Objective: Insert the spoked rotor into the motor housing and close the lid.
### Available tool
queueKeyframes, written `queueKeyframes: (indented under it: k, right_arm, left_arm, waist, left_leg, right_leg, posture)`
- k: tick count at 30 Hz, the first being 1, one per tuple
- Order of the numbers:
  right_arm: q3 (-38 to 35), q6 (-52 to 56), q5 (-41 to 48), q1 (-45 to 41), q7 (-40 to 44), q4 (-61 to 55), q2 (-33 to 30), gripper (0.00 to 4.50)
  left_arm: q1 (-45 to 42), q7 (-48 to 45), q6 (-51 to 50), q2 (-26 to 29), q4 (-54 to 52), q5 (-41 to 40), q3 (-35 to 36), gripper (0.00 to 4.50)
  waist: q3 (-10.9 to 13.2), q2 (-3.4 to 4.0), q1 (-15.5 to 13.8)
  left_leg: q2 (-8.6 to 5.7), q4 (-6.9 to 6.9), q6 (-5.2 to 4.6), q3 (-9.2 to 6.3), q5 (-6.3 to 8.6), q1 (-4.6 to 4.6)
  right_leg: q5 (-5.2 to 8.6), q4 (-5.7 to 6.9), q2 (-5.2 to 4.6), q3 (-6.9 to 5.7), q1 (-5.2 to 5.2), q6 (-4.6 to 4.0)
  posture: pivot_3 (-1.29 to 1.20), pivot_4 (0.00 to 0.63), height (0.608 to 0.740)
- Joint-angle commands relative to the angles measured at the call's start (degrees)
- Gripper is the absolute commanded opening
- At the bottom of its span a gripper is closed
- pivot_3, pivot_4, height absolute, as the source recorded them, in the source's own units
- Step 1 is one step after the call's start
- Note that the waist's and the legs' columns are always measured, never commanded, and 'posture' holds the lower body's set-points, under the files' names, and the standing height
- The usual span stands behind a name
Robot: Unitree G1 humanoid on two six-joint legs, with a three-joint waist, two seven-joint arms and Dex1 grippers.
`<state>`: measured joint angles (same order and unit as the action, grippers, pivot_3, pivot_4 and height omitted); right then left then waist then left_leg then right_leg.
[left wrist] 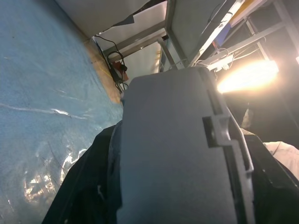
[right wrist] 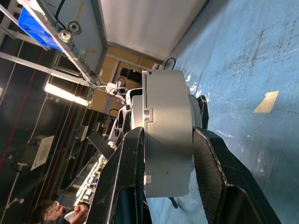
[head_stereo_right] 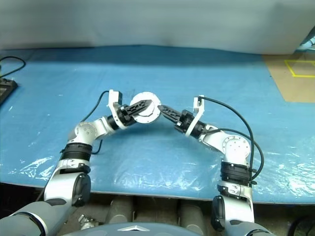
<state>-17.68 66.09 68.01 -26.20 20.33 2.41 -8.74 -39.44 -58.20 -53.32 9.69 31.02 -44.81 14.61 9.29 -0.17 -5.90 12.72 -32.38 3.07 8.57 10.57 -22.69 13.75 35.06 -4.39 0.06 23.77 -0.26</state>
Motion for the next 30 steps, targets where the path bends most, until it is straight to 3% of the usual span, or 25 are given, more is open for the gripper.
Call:
queueKeyframes:
  k: [1, 5, 12, 17, 21, 26, 27, 30]
  right_arm:
    - [0.29, -5.41, -2.29, -1.80, 2.86, -1.96, -0.60, 1.90]
    - [0.17, -13.88, -9.13, -3.50, 1.68, 0.15, -0.50, 3.13]
    - [-0.07, -20.48, -14.93, -3.81, 3.33, 2.81, -3.01, 3.13]
    - [0.62, -20.75, -16.37, -1.35, 3.93, 1.57, -4.01, 3.13]
    - [0.94, -21.39, -17.32, -0.61, 3.16, 0.42, -3.31, 3.13]
    - [1.69, -21.91, -18.40, 0.00, 3.12, -0.17, -2.65, 3.13]
    - [1.73, -21.99, -18.60, -0.02, 3.09, -0.12, -2.55, 3.15]
    - [1.41, -22.11, -18.63, -0.31, 2.64, 0.43, -2.07, 3.15]
  left_arm:
    - [-1.09, 2.46, 3.81, 0.02, 1.00, 1.32, 0.97, 2.73]
    - [-5.25, 8.95, 9.74, -0.60, 8.17, 0.32, 6.81, 2.73]
    - [-14.10, 21.60, 28.00, -0.12, 23.12, 2.02, 15.08, 2.73]
    - [-22.02, 34.03, 41.79, 3.11, 35.61, 2.02, 22.15, 2.73]
    - [-24.02, 42.03, 47.88, 4.36, 40.78, 6.03, 21.77, 2.73]
    - [-23.69, 44.33, 50.08, 4.51, 42.27, 7.41, 22.22, 2.73]
    - [-23.51, 45.08, 50.45, 4.65, 42.42, 7.81, 22.25, 3.29]
    - [-22.29, 46.12, 54.35, 5.25, 42.07, 11.13, 20.27, 4.09]
  waist:
    - [0.00, 0.00, 0.00]
    - [0.00, 0.00, 0.26]
    - [0.00, 0.00, 0.02]
    - [0.01, -0.02, -0.04]
    - [0.01, -0.02, 0.10]
    - [0.05, -0.08, -0.40]
    - [0.05, -0.09, -0.41]
    - [0.05, -0.09, -0.39]
  left_leg:
    - [0.00, -0.03, 0.00, -0.01, 0.00, 0.00]
    - [0.00, -0.22, 0.04, -0.03, 0.03, 0.01]
    - [-0.02, -0.44, 0.06, -0.14, 0.04, -0.07]
    - [-0.02, -0.50, 0.02, -0.22, 0.01, -0.26]
    - [-0.02, -0.50, 0.06, -0.26, 0.04, -0.30]
    - [-0.02, -0.60, 0.07, -0.35, 0.04, -0.38]
    - [-0.02, -0.63, 0.07, -0.37, 0.04, -0.40]
    - [-0.04, -0.66, 0.07, -0.37, 0.04, -0.35]
  right_leg:
    - [0.00, 0.04, 0.00, 0.00, 0.00, 0.00]
    - [0.00, 0.24, -0.01, 0.02, 0.01, 0.01]
    - [-0.03, 0.41, 0.01, 0.00, -0.01, 0.05]
    - [-0.06, 0.31, 0.08, -0.10, 0.00, 0.11]
    - [-0.07, 0.31, 0.08, -0.14, 0.04, 0.13]
    - [-0.09, 0.35, 0.07, -0.21, 0.04, 0.17]
    - [-0.10, 0.36, 0.05, -0.22, 0.03, 0.17]
    - [-0.10, 0.42, 0.02, -0.21, 0.02, 0.18]
  posture:
    - [0.00, 0.150, 0.740]
    - [0.00, 0.150, 0.740]
    - [0.00, 0.150, 0.740]
    - [0.00, 0.150, 0.740]
    - [0.00, 0.150, 0.740]
    - [0.00, 0.150, 0.740]
    - [0.00, 0.150, 0.740]
    - [0.00, 0.150, 0.740]
